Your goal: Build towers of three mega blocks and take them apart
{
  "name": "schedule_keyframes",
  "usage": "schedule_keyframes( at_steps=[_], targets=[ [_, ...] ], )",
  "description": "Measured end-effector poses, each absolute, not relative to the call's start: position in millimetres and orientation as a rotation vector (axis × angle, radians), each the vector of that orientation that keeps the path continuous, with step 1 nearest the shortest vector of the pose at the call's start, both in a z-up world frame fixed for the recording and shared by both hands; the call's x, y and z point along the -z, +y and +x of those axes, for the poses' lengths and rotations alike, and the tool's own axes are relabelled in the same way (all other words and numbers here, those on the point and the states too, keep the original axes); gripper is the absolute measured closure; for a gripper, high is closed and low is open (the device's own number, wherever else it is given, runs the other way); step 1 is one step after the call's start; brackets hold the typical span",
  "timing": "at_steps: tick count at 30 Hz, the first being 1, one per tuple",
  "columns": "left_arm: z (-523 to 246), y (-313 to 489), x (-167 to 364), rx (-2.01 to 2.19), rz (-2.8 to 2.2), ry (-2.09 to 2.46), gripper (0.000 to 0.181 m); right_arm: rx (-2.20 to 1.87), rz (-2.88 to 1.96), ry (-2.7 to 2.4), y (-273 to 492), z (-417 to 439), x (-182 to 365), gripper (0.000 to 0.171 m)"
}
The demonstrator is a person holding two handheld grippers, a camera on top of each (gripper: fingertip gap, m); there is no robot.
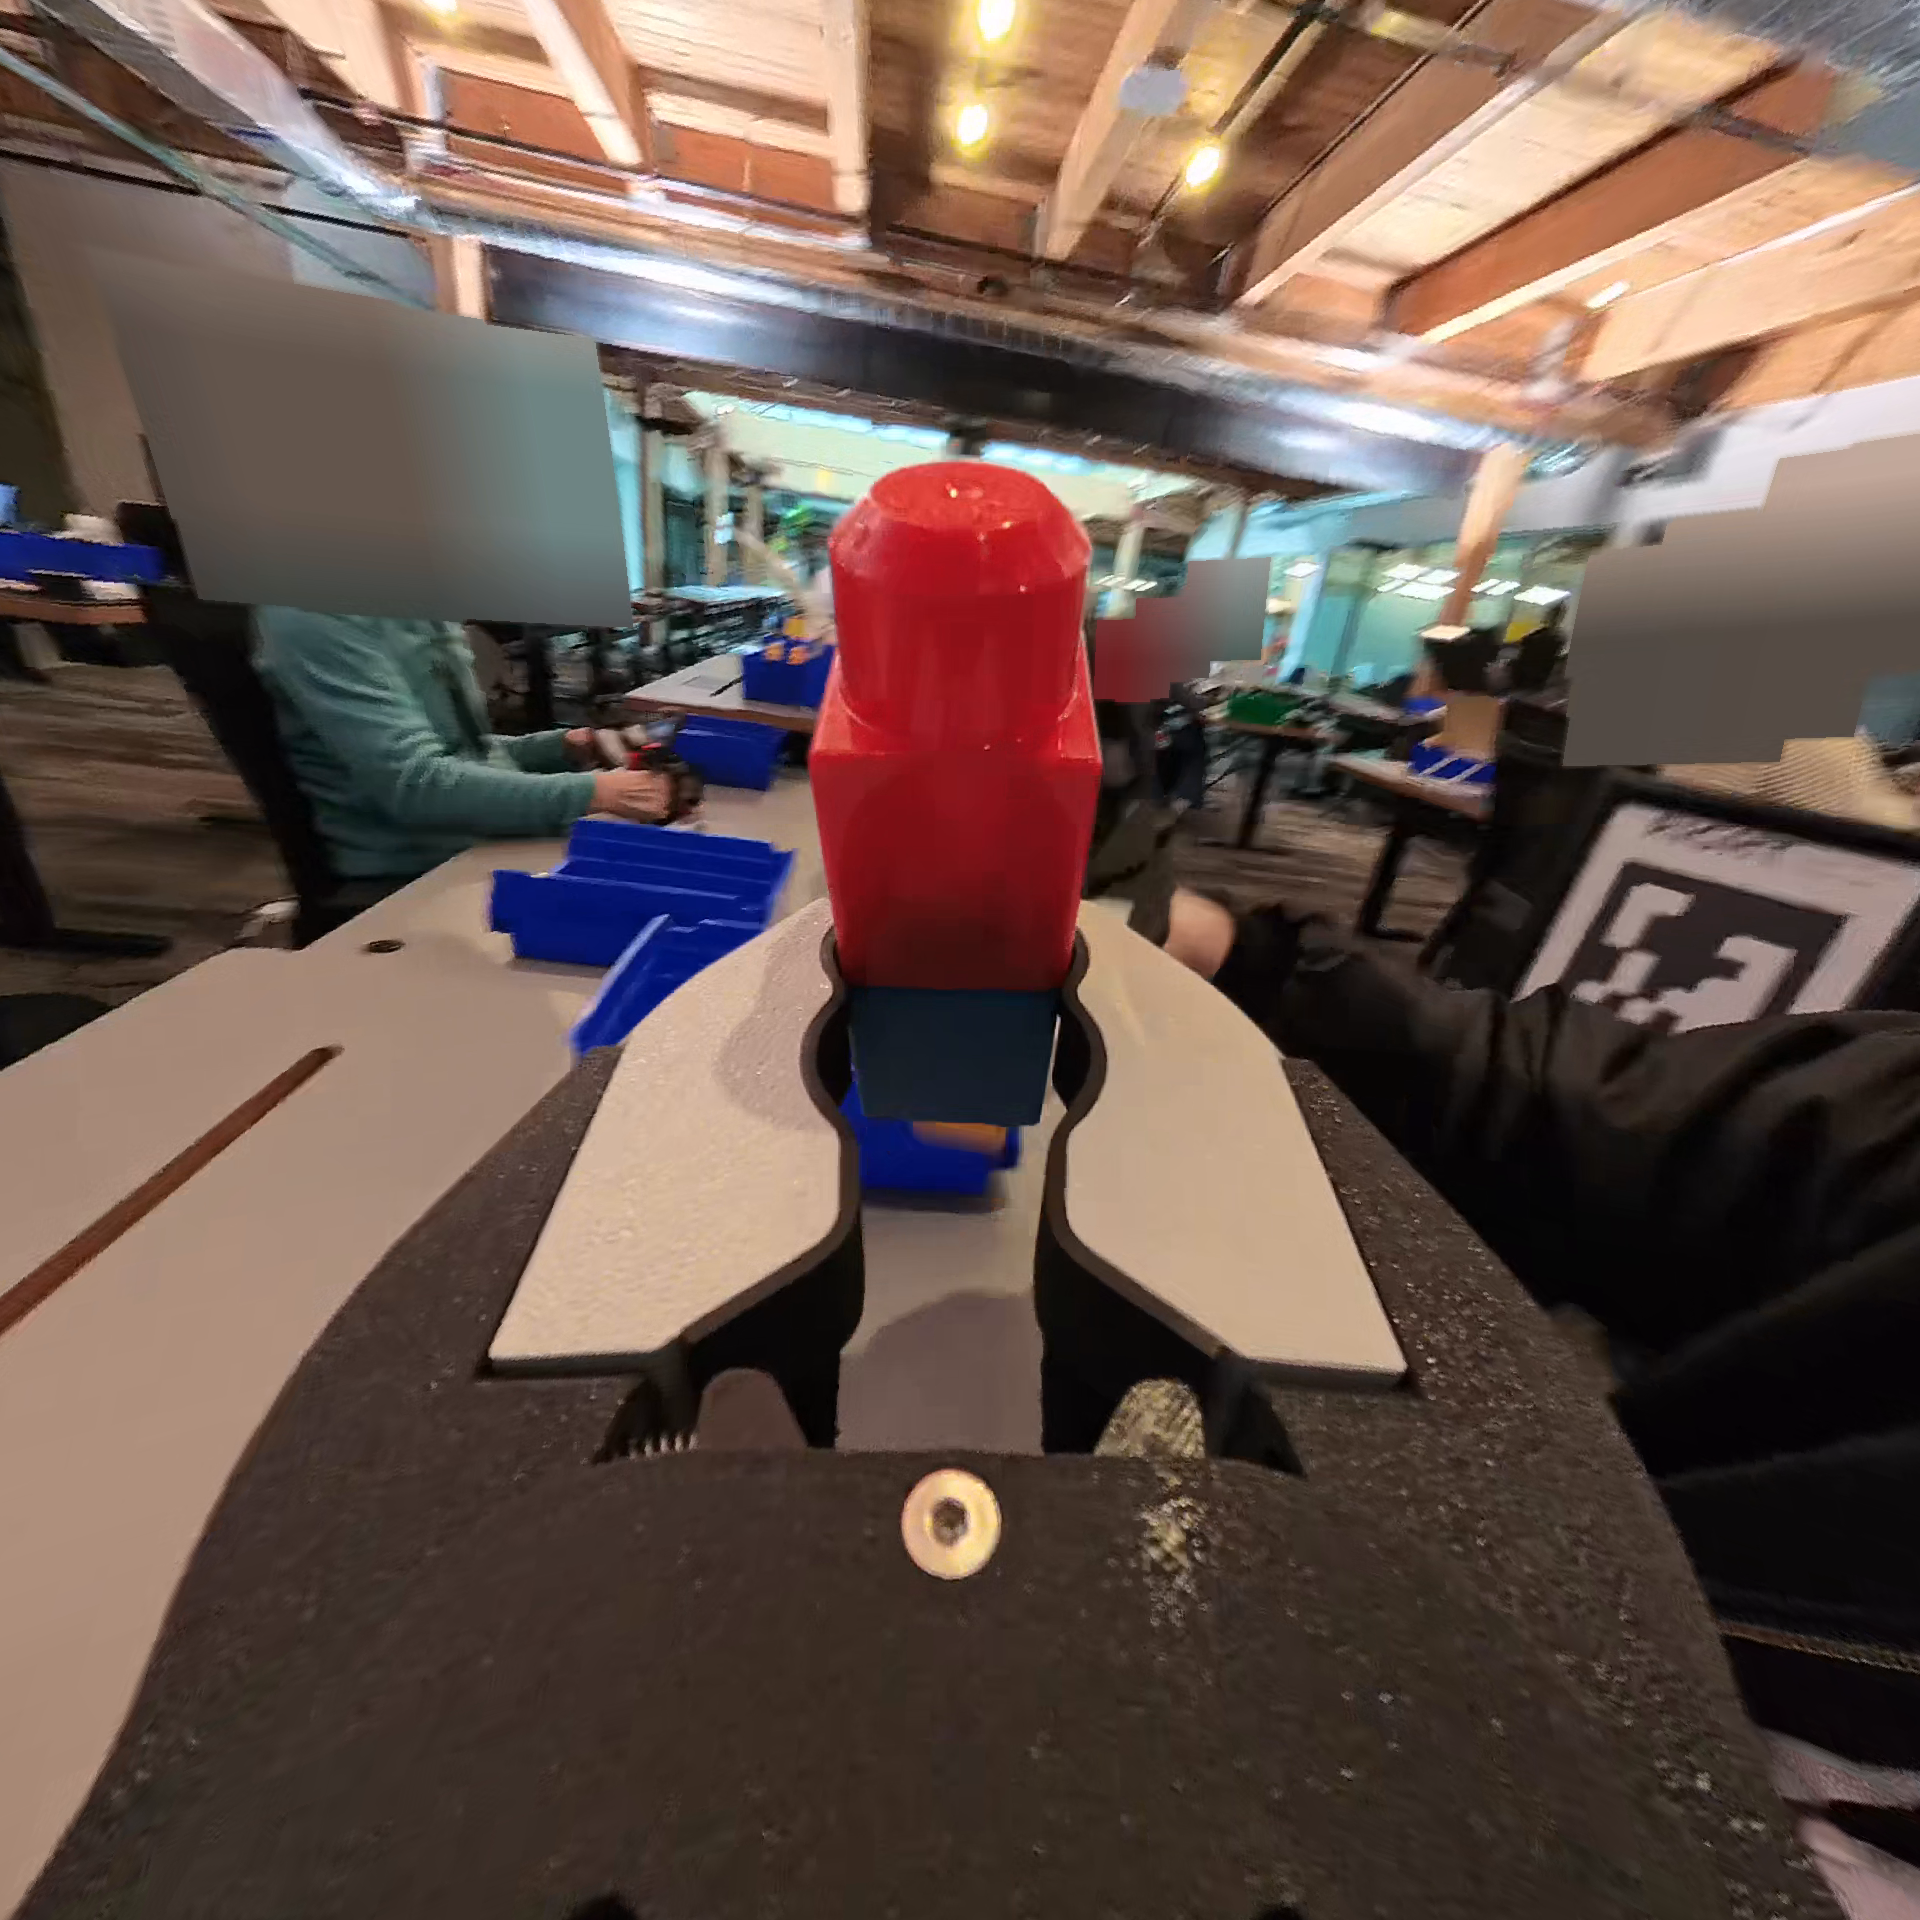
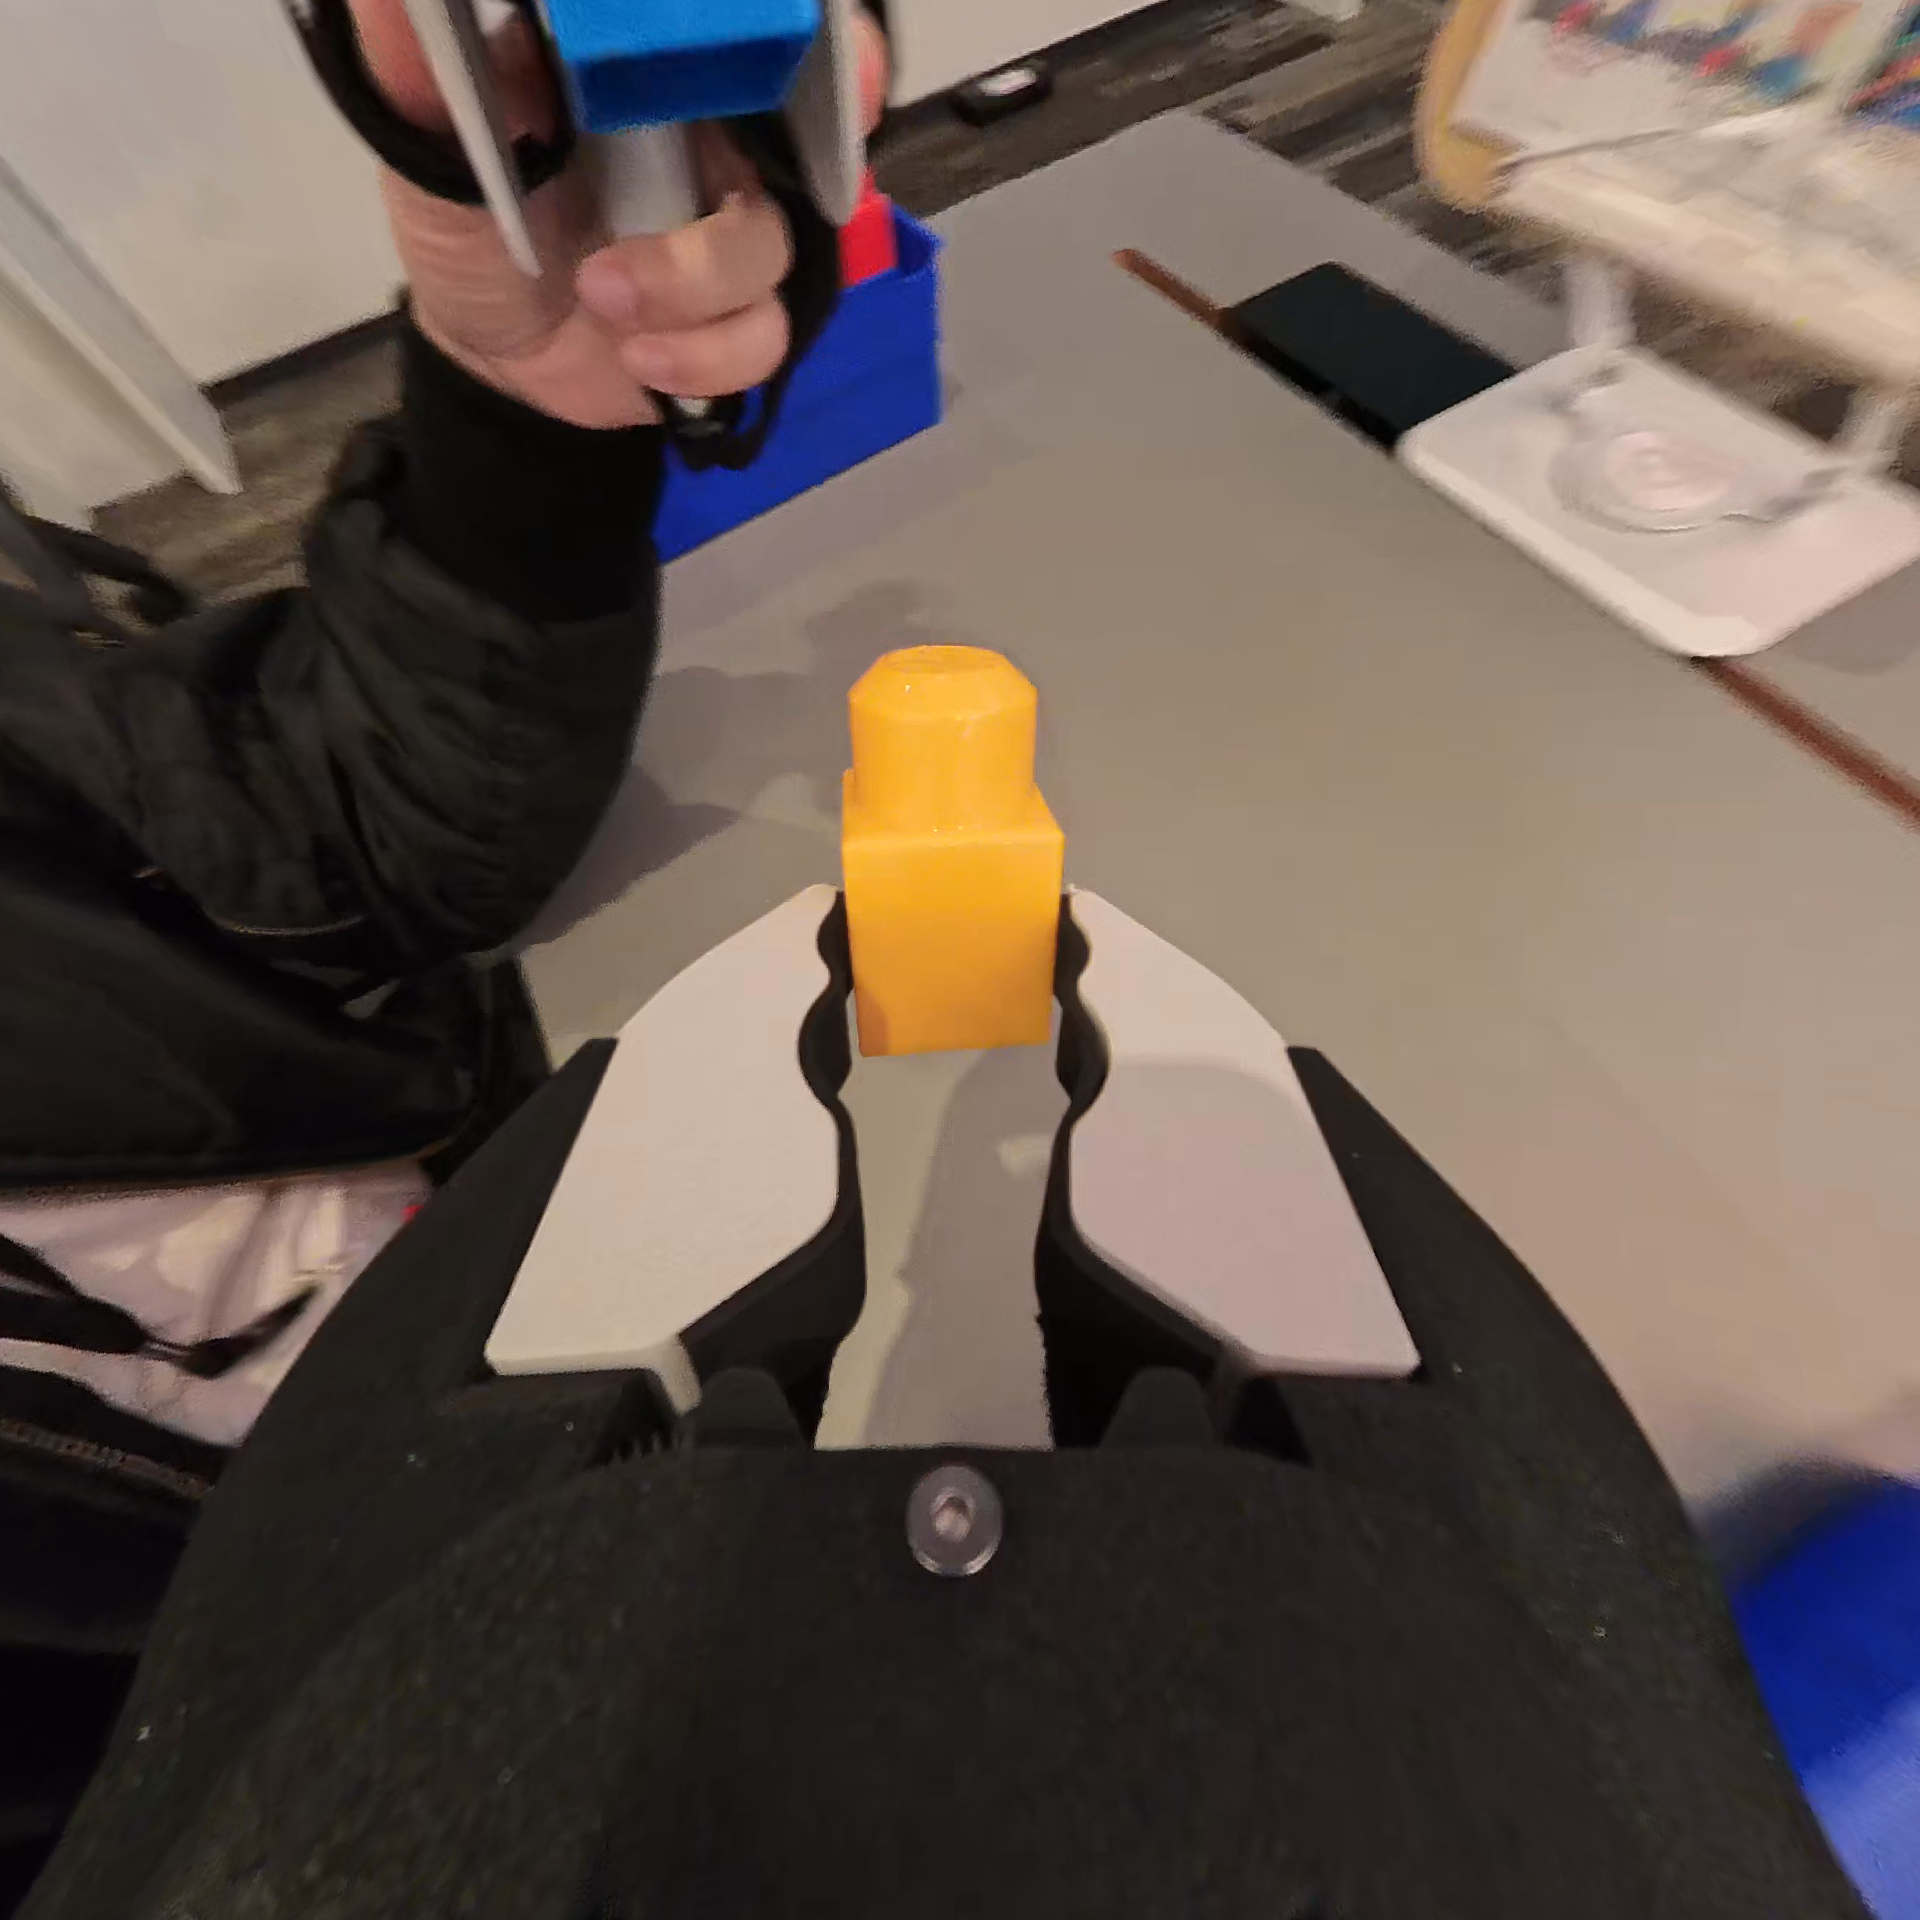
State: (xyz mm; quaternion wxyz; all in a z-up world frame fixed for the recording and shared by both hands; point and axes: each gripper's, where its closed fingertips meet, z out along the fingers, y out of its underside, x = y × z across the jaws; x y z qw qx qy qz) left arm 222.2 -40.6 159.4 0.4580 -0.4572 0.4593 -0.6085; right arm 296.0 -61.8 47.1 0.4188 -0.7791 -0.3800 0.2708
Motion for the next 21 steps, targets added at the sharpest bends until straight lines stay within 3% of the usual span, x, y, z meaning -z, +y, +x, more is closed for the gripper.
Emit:
schedule_keyframes(
  at_steps=[4,9,14,21],
  targets=[
    [213.8,-26.6,-148.0,1.21,-1.25,1.138,0.146,-0.026,-2.205,-0.586,-15.8,468.1,-66.4,0.135],
    [213.1,-31.7,-148.2,1.127,-1.29,1.136,0.146,0.025,-2.784,-0.123,-8.2,596.6,55.2,0.135],
    [218.9,-33.5,-141.4,1.117,-1.329,1.156,0.146,-0.112,-2.913,0.062,16.0,606.3,133.2,0.135],
    [222.9,-26.4,-134.5,1.109,-1.374,1.151,0.146,-0.092,-3.006,0.058,42.7,594.8,161.5,0.135]
  ],
)
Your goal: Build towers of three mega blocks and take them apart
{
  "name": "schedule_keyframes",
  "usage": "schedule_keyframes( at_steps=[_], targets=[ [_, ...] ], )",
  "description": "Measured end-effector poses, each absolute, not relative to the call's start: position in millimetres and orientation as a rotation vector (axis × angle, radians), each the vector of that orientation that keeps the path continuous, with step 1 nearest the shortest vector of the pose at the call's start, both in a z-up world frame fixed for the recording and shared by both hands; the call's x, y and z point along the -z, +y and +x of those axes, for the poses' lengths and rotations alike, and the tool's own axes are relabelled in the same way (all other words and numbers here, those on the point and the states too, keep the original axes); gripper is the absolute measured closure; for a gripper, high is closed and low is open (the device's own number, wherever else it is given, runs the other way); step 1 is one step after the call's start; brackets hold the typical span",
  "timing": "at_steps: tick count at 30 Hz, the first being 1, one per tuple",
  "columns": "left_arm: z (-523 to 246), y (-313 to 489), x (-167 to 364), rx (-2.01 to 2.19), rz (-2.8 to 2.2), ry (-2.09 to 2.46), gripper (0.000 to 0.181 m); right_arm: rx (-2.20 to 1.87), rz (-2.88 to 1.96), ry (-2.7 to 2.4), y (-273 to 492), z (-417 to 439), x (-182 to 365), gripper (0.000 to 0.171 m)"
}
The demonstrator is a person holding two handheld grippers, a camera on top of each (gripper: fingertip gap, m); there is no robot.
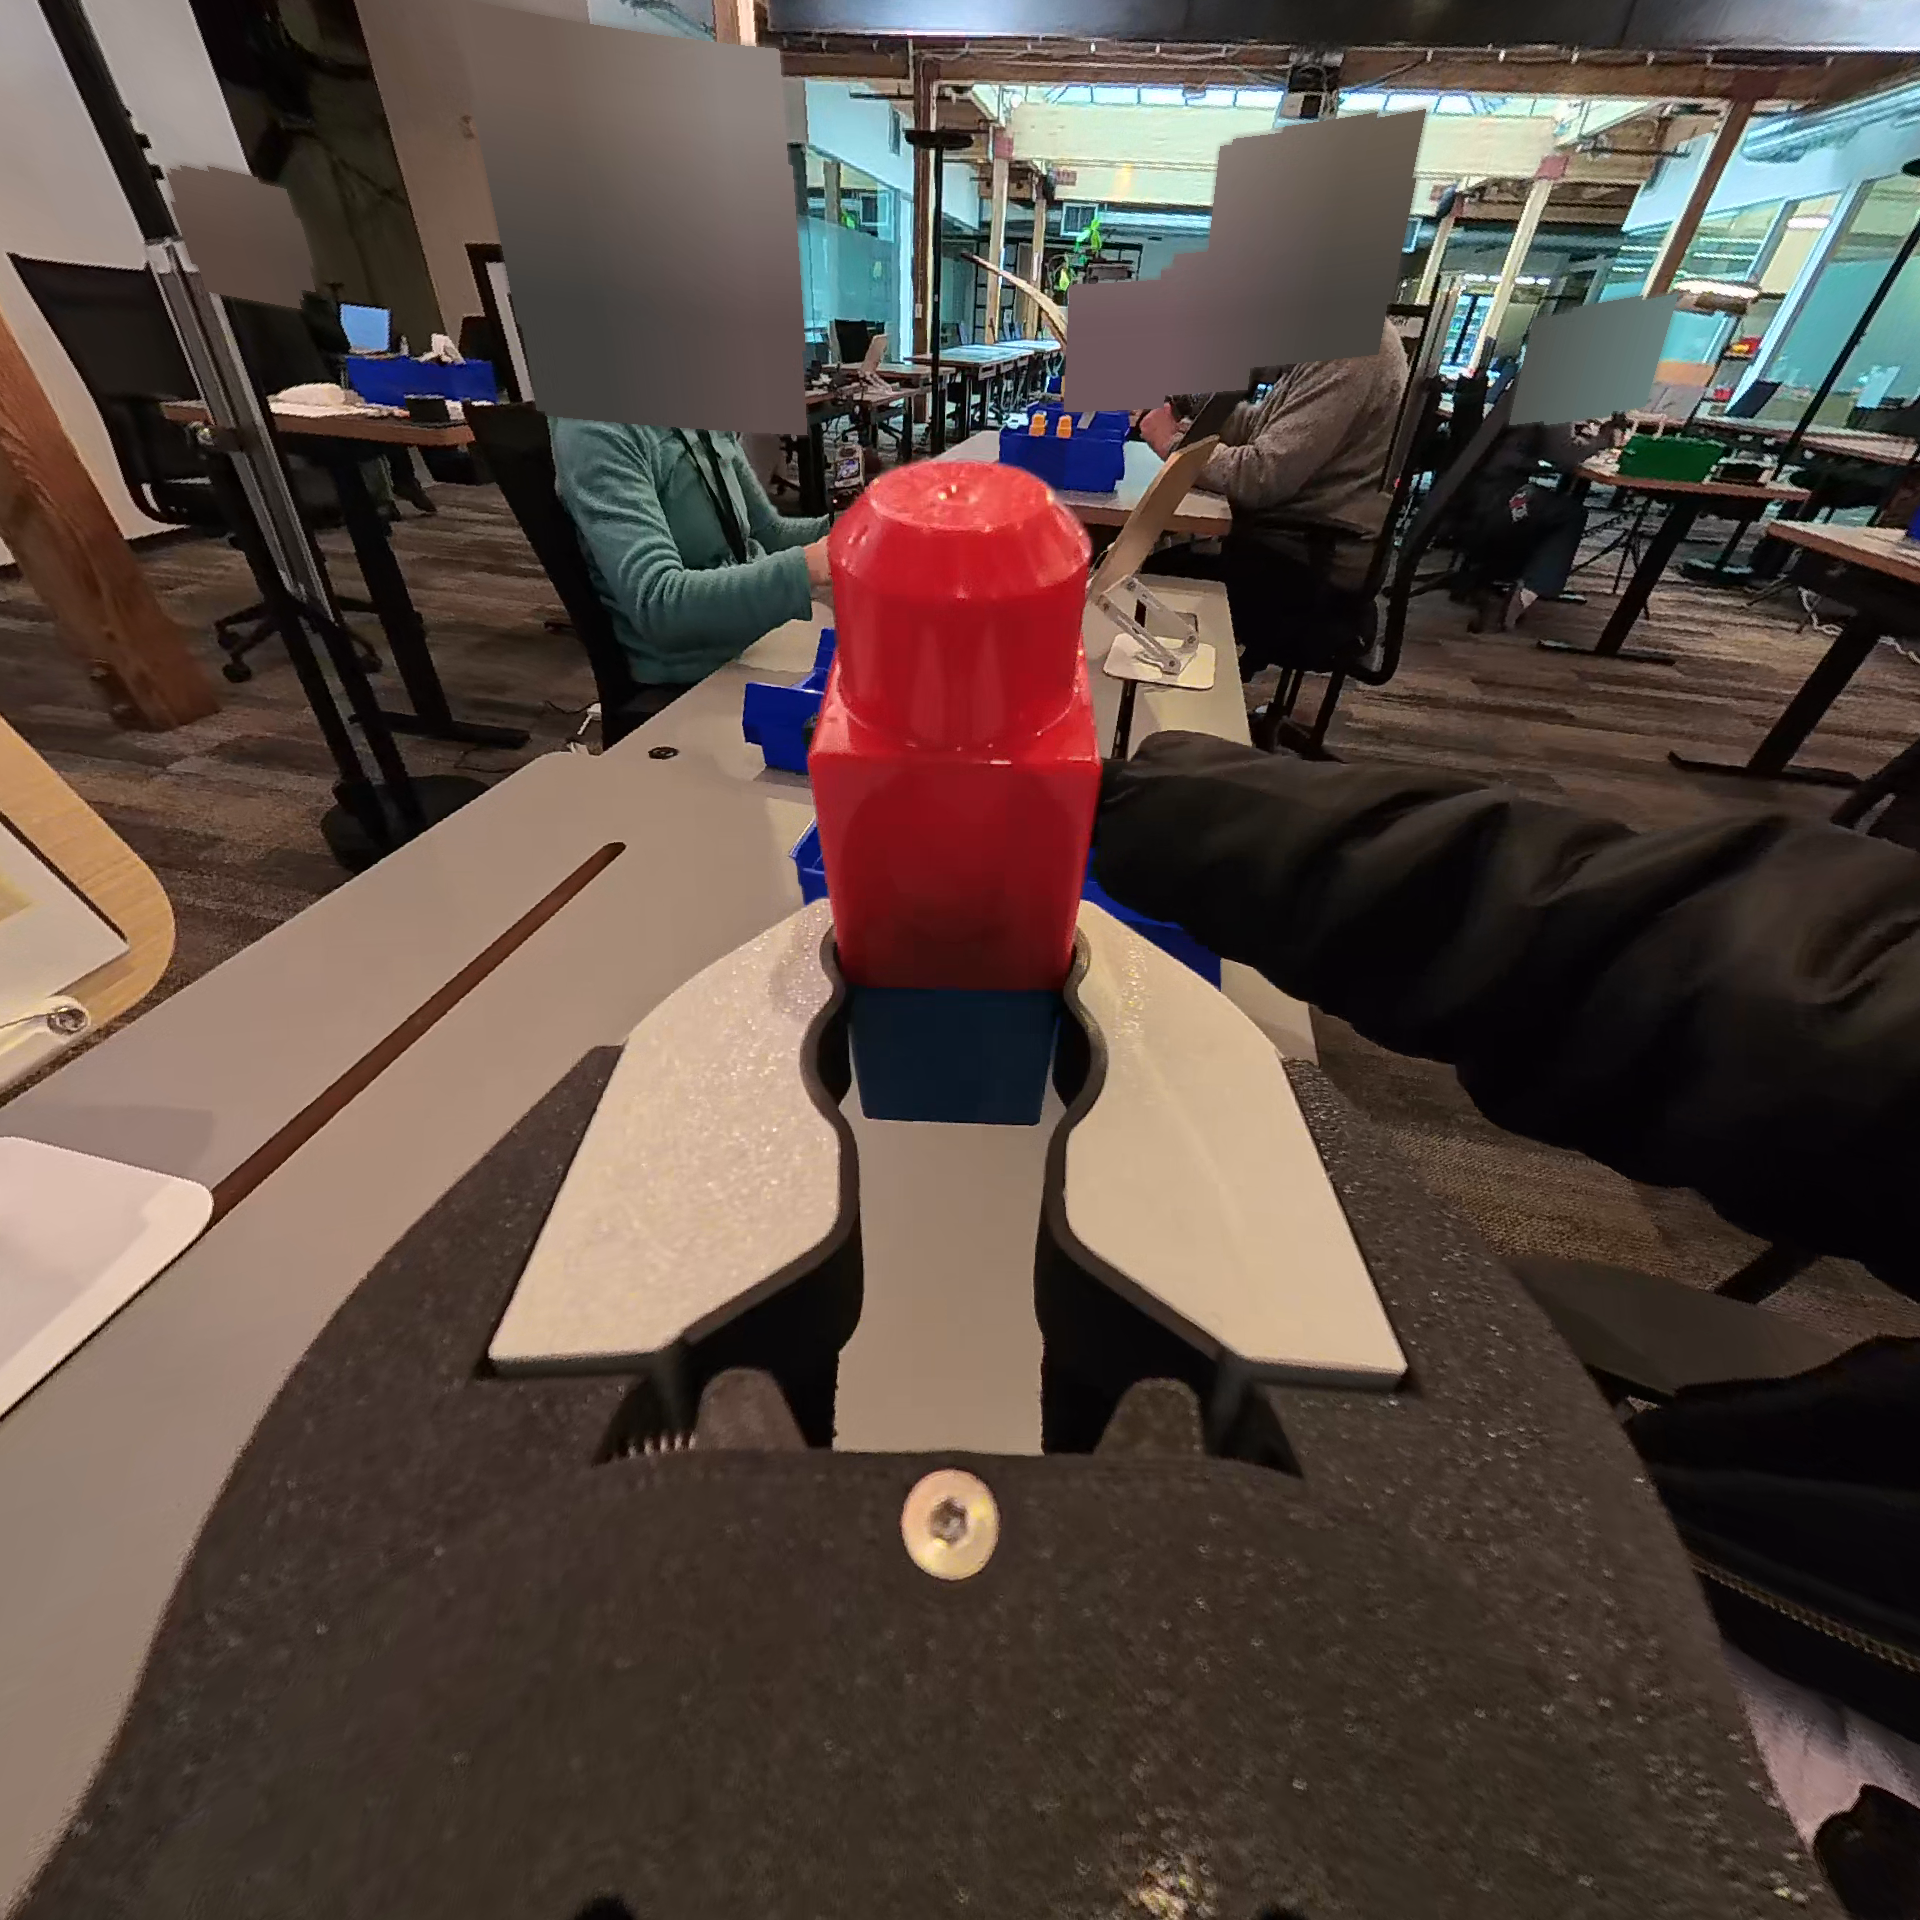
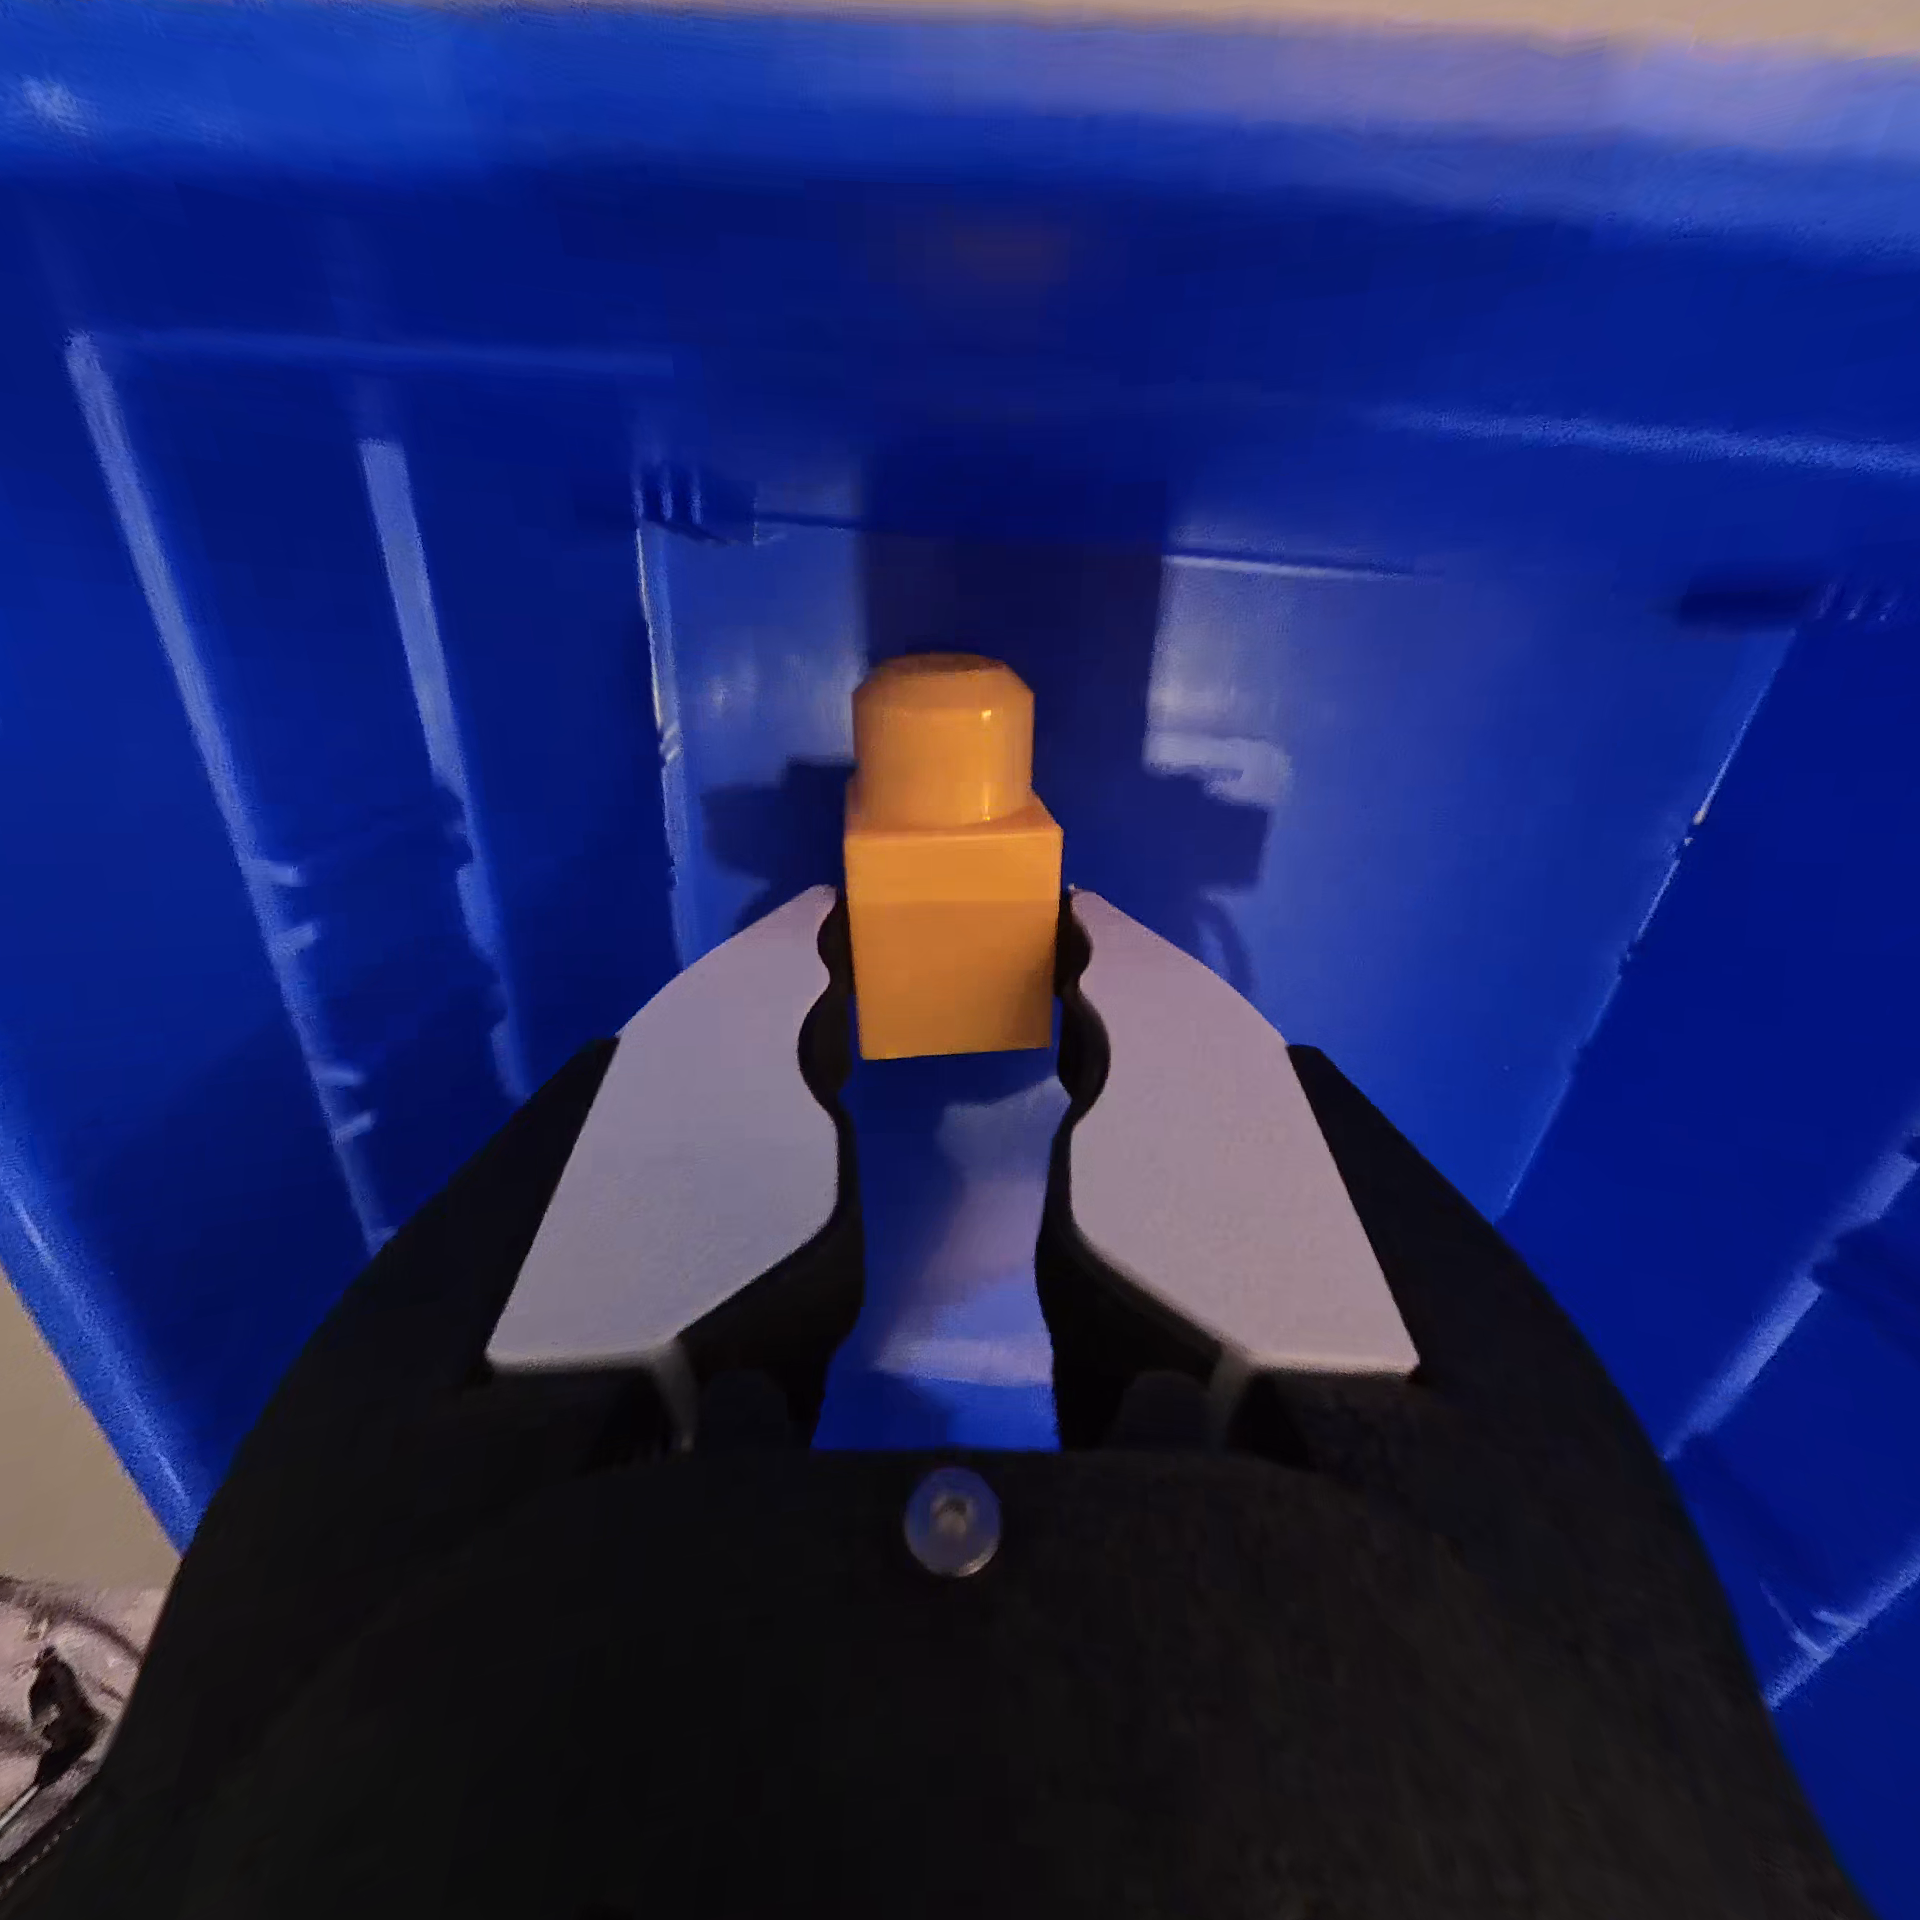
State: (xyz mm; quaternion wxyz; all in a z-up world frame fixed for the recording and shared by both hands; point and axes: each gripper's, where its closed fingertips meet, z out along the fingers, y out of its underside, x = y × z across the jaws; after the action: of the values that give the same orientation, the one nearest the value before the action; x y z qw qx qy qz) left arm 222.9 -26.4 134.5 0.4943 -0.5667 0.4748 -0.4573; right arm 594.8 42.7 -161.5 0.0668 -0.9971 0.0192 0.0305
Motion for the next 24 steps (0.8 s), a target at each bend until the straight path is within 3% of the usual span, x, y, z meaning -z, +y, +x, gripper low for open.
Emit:
schedule_keyframes(
  at_steps=[7,12,18,24],
  targets=[
    [223.7,-25.7,-133.4,1.12,-1.378,1.15,0.146,-0.076,-3.014,0.028,47.3,590.4,161.8,0.135],
    [223.8,-30.0,-134.5,1.173,-1.366,1.16,0.146,-0.024,-2.908,-0.026,49.2,594.3,134.7,0.114],
    [227.6,-36.6,-130.5,1.258,-1.326,1.234,0.146,0.217,-2.553,-0.232,30.6,574.9,-7.9,0.113],
    [248.5,-39.4,-102.7,1.3,-1.392,1.352,0.146,-0.681,-1.802,-0.902,-22.5,317.8,-145.3,0.111]
  ],
)
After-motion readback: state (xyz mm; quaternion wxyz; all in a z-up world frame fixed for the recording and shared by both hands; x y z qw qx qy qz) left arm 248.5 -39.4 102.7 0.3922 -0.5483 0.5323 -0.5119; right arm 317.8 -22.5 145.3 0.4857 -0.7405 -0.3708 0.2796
